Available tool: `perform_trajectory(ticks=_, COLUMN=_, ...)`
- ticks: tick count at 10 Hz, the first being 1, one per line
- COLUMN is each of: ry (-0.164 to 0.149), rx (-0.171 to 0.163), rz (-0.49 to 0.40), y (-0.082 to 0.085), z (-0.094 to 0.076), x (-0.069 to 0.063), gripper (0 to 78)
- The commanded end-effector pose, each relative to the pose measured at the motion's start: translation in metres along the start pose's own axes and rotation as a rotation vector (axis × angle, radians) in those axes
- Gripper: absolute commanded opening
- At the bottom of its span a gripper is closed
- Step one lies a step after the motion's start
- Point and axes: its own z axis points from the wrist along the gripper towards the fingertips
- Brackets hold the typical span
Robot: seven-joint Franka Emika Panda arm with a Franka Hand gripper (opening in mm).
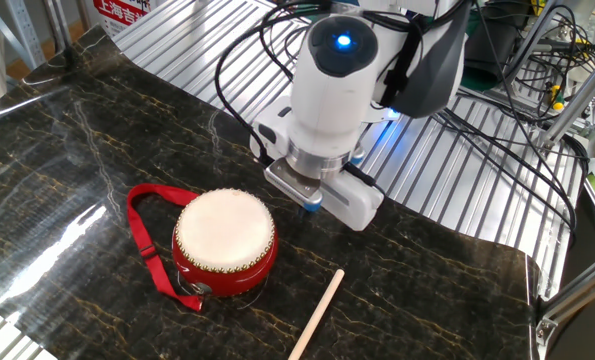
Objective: Play the drum
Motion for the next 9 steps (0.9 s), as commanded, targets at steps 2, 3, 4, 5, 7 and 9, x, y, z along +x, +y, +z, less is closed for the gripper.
perform_trajectory(ticks=2, ry=0.067, rx=0.024, rz=-0.025, y=0.0007, z=-0.0017, x=-0.0002, gripper=0.0)
perform_trajectory(ticks=3, ry=0.089, rx=0.034, rz=-0.030, y=0.0007, z=-0.0017, x=-0.0002, gripper=0.0)
perform_trajectory(ticks=4, ry=0.086, rx=0.036, rz=-0.025, y=0.0007, z=-0.0017, x=-0.0002, gripper=0.0)
perform_trajectory(ticks=5, ry=0.079, rx=0.028, rz=-0.041, y=0.0007, z=-0.0017, x=-0.0002, gripper=0.0)
perform_trajectory(ticks=7, ry=0.073, rx=0.024, rz=-0.078, y=0.0007, z=-0.0017, x=-0.0002, gripper=0.0)
perform_trajectory(ticks=9, ry=0.049, rx=0.019, rz=-0.078, y=0.0007, z=-0.0017, x=-0.0002, gripper=0.0)
